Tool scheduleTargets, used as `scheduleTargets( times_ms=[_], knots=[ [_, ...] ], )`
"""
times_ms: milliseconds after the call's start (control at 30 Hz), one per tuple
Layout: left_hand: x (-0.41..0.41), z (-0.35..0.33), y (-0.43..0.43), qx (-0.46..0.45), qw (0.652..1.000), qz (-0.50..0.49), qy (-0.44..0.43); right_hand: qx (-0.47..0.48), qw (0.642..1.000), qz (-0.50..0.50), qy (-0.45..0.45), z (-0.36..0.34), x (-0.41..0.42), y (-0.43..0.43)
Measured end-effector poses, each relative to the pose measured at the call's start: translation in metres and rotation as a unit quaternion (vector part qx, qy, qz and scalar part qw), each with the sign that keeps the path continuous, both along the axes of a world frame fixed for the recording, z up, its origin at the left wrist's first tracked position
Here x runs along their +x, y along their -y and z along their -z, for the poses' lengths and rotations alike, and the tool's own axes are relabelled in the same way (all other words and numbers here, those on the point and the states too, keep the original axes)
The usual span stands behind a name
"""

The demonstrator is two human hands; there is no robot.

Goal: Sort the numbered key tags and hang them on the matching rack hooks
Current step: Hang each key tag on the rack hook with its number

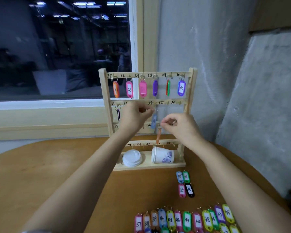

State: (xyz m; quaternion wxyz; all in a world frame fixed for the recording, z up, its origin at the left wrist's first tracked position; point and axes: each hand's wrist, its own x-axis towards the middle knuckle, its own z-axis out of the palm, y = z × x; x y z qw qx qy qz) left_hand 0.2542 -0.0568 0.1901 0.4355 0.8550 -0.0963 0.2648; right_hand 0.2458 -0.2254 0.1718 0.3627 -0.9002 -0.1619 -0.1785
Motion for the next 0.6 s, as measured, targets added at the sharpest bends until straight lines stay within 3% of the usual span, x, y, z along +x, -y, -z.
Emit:
scheduleTargets(
  times_ms=[267, 600],
  knots=[
    [0.013, -0.013, 0.011, -0.029, 0.998, -0.054, 0.022, -0.010, 1.000, -0.006, 0.027, -0.019, 0.005, -0.002],
    [0.014, -0.009, 0.016, 0.114, 0.983, -0.139, 0.030, -0.008, 0.997, 0.029, 0.069, -0.037, 0.018, -0.014]
  ],
)
